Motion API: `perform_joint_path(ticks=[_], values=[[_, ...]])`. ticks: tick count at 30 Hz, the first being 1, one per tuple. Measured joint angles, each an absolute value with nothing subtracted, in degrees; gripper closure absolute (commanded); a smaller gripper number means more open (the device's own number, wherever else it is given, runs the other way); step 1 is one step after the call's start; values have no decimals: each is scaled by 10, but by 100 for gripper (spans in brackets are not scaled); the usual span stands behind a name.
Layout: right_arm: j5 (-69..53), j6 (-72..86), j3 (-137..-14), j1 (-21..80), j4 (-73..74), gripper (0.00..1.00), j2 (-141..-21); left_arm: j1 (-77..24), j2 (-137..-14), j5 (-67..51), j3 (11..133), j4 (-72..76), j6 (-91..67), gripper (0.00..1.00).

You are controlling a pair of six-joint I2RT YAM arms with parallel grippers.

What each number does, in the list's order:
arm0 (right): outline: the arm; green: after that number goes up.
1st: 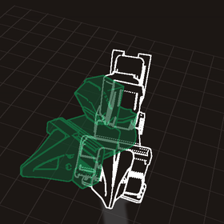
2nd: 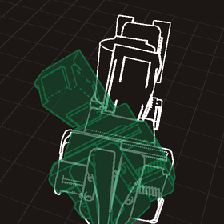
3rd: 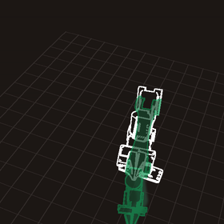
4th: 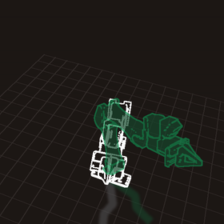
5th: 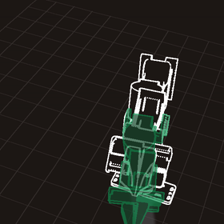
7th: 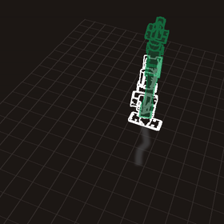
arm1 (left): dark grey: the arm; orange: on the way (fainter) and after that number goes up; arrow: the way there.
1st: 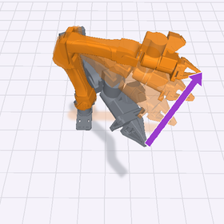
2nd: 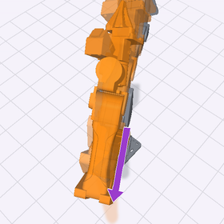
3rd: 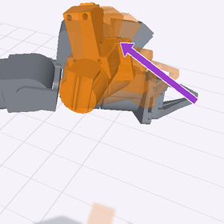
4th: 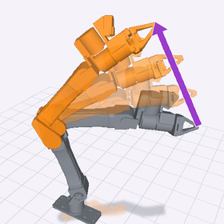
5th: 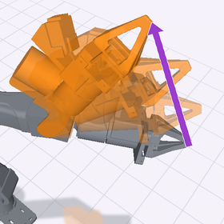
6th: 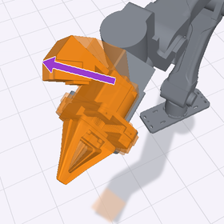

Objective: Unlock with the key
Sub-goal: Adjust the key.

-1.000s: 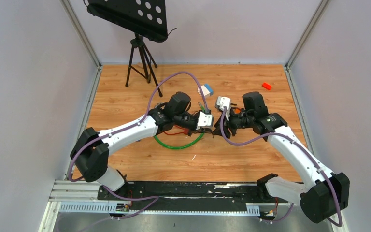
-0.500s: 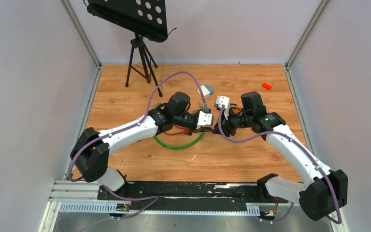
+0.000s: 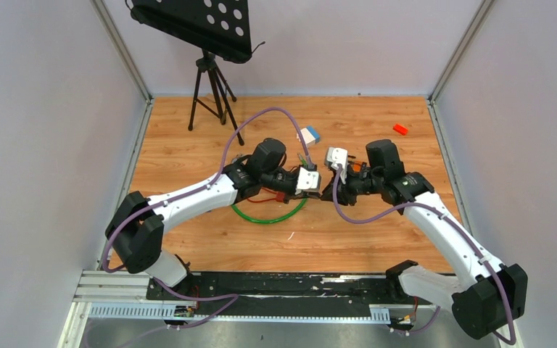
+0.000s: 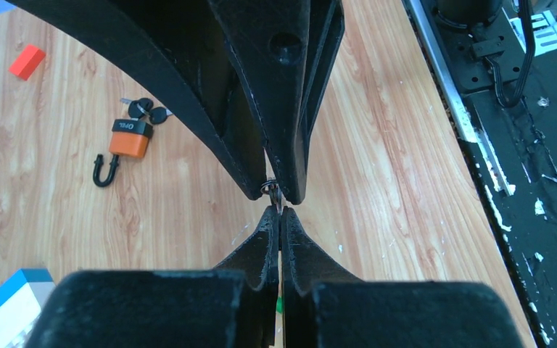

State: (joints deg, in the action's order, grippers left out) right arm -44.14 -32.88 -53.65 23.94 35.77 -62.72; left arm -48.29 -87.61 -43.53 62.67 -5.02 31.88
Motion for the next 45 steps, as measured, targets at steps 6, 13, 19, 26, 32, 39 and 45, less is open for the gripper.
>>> perform_joint_path(ticks=[6,13,19,26,32,39,45], values=[[-463,-373,-533,238,376,100,-622,-483,-876,-436,627,-56,327,100],[-477,-419,-541,239,412,92,-643,-483,-876,-431,626,-74,340,100],[-463,-427,-546,240,418,81,-648,-482,-876,-430,625,-78,357,100],[-427,-416,-546,239,415,72,-646,-479,-876,-430,625,-101,374,100],[-418,-413,-547,239,413,70,-640,-478,-876,-425,625,-119,377,100],[-451,-386,-547,239,395,69,-632,-478,-876,-404,625,-124,366,100],[-472,-349,-547,239,350,71,-634,-478,-876,-400,625,-124,356,100]])
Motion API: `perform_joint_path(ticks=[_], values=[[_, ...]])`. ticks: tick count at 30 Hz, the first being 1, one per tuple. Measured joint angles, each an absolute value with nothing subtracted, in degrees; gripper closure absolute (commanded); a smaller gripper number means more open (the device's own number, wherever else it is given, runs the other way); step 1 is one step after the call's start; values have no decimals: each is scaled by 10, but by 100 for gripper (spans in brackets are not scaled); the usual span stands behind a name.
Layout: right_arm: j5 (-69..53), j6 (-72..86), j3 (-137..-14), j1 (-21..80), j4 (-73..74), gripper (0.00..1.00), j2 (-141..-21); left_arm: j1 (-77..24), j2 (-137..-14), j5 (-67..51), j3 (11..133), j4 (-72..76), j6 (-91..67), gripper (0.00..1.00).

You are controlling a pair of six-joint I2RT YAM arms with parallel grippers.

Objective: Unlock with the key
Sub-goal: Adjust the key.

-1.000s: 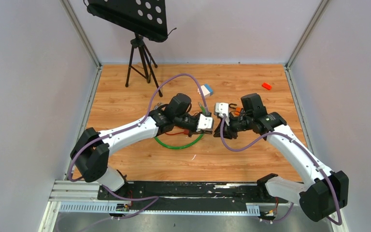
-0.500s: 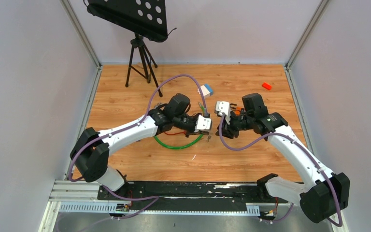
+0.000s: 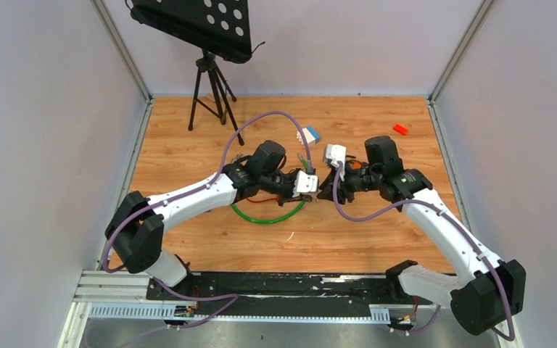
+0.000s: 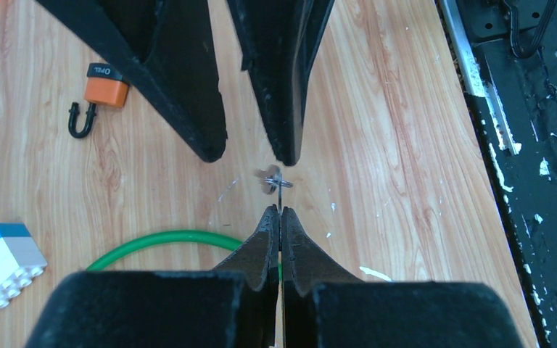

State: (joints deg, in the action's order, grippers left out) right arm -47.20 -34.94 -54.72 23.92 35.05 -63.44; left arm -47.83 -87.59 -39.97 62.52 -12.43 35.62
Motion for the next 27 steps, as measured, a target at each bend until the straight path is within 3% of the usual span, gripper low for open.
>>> perform_joint_path(ticks=[11,27], values=[[-470,-320,-547,266,319,69,-679,-479,-874,-400,625,-124,336,100],[-466,-331,-543,271,323,100,-693,-479,-867,-394,625,-124,332,100]])
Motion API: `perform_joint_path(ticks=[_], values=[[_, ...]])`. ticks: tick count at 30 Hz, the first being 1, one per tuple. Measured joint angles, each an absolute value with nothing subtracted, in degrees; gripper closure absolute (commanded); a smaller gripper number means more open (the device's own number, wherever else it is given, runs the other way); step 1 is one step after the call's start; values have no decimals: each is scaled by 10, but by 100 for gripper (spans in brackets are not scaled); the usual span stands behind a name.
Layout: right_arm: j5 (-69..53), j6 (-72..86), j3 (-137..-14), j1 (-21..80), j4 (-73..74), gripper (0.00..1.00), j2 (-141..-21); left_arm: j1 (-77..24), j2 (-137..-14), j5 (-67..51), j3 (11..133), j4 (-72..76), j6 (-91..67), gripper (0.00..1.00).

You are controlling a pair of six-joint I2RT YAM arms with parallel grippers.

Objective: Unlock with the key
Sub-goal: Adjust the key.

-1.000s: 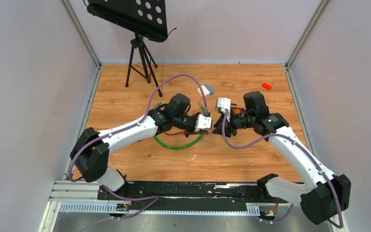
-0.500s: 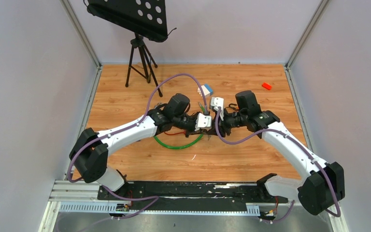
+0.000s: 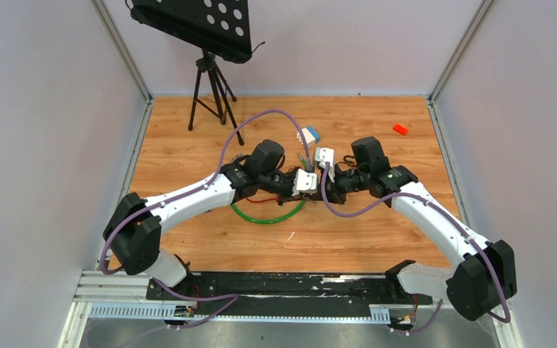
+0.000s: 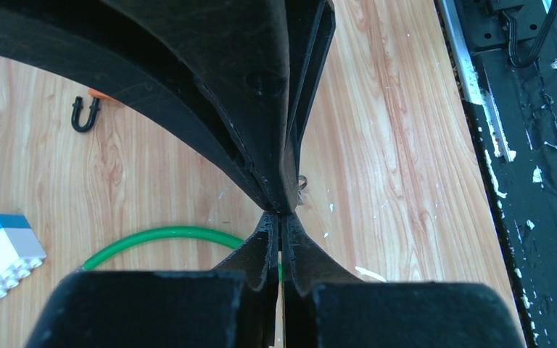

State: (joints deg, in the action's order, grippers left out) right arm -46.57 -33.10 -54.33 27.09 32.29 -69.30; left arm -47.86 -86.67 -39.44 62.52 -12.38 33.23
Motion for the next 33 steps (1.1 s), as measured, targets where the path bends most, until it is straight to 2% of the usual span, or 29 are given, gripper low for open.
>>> perform_joint_path(ticks=[15,33], values=[[-462,-361,-543,270,340,100,-670,-469,-860,-420,611,-91,333,100],[-522,-363,-546,240,361,100,-668,-462,-857,-473,584,-34,338,100]])
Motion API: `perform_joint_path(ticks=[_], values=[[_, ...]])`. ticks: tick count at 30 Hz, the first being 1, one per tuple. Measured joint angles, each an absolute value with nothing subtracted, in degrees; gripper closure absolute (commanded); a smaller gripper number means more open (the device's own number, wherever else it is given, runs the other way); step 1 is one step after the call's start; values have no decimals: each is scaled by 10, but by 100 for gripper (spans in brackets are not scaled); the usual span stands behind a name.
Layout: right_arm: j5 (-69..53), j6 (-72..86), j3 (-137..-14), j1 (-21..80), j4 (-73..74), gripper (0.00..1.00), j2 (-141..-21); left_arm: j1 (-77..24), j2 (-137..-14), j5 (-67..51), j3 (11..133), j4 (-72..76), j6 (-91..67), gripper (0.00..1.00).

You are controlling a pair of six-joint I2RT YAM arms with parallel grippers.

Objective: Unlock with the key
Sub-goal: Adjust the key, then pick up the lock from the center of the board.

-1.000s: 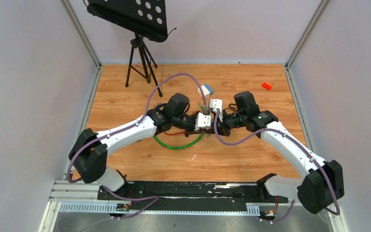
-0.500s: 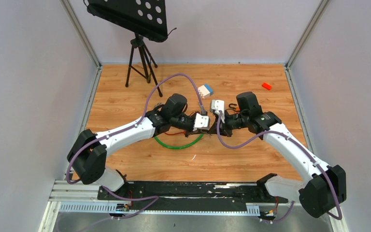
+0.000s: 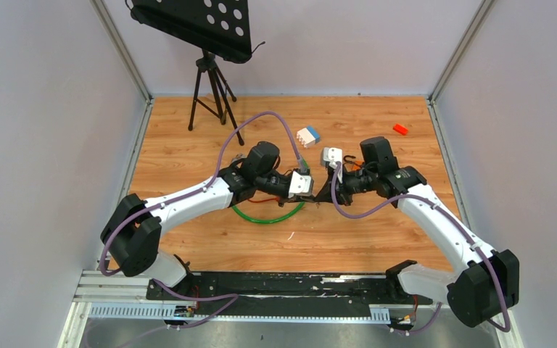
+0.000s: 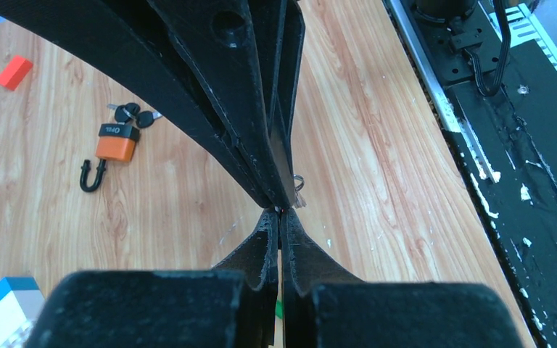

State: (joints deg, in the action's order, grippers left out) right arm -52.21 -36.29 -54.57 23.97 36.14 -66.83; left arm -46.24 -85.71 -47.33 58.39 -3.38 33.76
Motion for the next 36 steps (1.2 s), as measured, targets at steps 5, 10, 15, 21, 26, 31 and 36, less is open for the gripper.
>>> perform_joint_path(ticks=[5,10,15,21,26,31,36], values=[[-541,-357,-547,226,367,100,-668,-462,-857,-482,578,-13,336,100],[-552,-346,-547,218,367,100,-667,-460,-857,-491,567,16,324,100],[-555,-332,-547,216,366,100,-664,-459,-857,-499,559,39,300,100],[-554,-310,-547,213,360,100,-653,-456,-861,-515,553,72,272,100],[-554,-293,-547,211,356,100,-648,-451,-863,-527,535,122,238,100],[-554,-283,-547,210,349,100,-645,-446,-863,-534,521,163,208,97],[-555,-281,-547,209,340,100,-642,-442,-864,-535,518,174,192,71]])
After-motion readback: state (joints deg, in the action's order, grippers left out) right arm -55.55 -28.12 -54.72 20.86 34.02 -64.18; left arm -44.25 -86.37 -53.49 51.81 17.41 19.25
